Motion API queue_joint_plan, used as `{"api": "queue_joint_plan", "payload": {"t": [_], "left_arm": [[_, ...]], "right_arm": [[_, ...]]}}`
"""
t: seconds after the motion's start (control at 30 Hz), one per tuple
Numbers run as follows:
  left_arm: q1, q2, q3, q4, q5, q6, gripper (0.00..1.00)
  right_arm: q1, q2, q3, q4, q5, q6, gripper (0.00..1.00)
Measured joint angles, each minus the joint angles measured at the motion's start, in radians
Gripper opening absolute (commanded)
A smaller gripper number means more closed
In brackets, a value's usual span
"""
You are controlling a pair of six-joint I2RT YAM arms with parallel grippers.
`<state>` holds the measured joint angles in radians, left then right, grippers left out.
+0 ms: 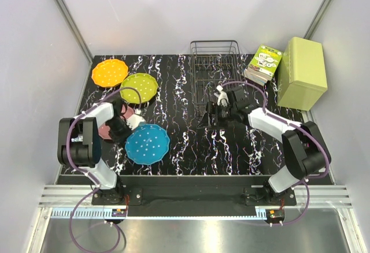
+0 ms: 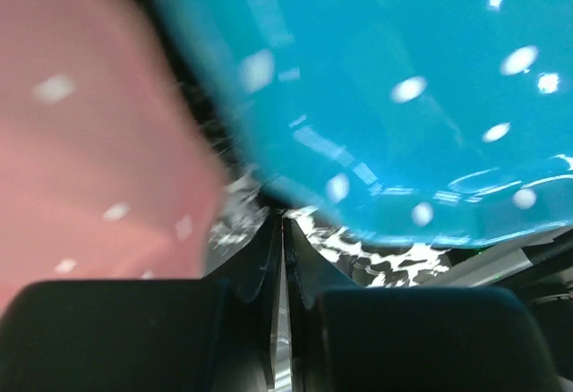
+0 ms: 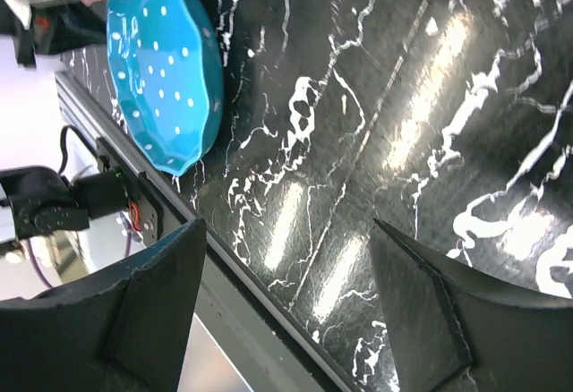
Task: Load the plates into the dish rack
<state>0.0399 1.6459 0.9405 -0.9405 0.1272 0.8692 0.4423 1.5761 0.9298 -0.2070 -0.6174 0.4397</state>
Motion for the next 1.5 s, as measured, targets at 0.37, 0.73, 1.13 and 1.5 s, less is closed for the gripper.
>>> {"api": "queue_joint_plan", "payload": {"t": [0.37,0.73,1.13,1.5], "left_arm": [[-0.273,-0.005,-0.012,0.014,-0.013,0.019,0.11],[-0.544,0.039,0.101,0.080,0.109,-0.139,0.28],[-0.410,0.046,0.105,0.164,0.219,-0.526,0.63],[-0.304,0.054,0.062,0.332,0.580,-0.970,0.60]], "right_arm": [[0.000,-0.018,-0.149,0.120,0.035,0.119,0.81],[0.000,-0.107,-0.333,0.280,0.054,0.222,0.82],[0.000,-0.035,-0.360,0.381,0.074,0.323,0.82],[0.000,-0.014,-0.381,0.462,0.069,0.388,0.82]]}}
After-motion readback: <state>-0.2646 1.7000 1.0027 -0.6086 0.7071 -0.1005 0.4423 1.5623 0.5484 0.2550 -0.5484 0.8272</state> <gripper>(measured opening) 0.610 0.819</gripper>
